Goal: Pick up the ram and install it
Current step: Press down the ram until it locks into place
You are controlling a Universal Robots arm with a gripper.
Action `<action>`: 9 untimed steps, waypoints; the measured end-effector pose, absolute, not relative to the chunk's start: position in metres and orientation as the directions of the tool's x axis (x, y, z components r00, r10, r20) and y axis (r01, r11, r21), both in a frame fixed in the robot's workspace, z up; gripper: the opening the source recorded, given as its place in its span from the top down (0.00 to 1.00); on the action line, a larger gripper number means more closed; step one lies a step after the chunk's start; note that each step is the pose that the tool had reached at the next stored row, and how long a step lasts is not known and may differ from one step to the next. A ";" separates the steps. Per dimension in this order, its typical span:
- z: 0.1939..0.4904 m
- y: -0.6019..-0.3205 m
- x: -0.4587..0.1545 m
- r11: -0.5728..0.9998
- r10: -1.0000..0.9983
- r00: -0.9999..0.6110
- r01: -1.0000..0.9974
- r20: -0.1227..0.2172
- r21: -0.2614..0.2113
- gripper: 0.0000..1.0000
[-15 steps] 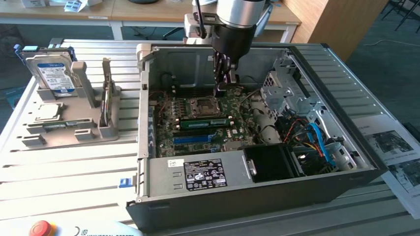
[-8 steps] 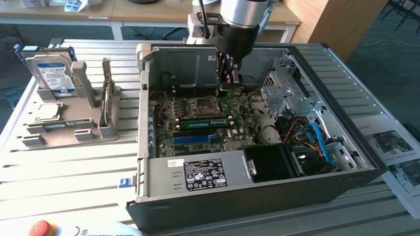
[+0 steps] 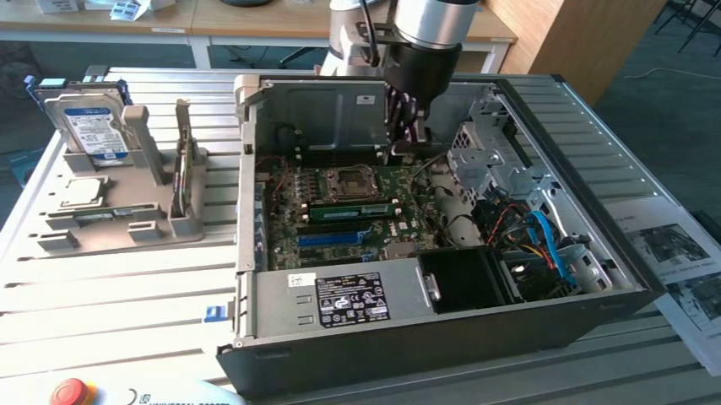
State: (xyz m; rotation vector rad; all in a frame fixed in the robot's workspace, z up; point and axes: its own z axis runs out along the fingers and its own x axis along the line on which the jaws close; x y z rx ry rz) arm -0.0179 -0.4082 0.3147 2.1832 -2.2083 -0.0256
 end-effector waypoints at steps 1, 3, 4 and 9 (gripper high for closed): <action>0.315 -0.408 -0.016 0.012 -1.000 -0.011 -0.999 0.014 0.037 0.90; 0.315 -0.408 -0.012 0.012 -1.000 -0.011 -0.999 0.014 0.037 0.90; 0.315 -0.408 -0.009 0.012 -1.000 -0.011 -0.999 0.014 0.037 0.90; 0.315 -0.408 0.004 0.012 -1.000 -0.011 -0.999 0.014 0.037 0.90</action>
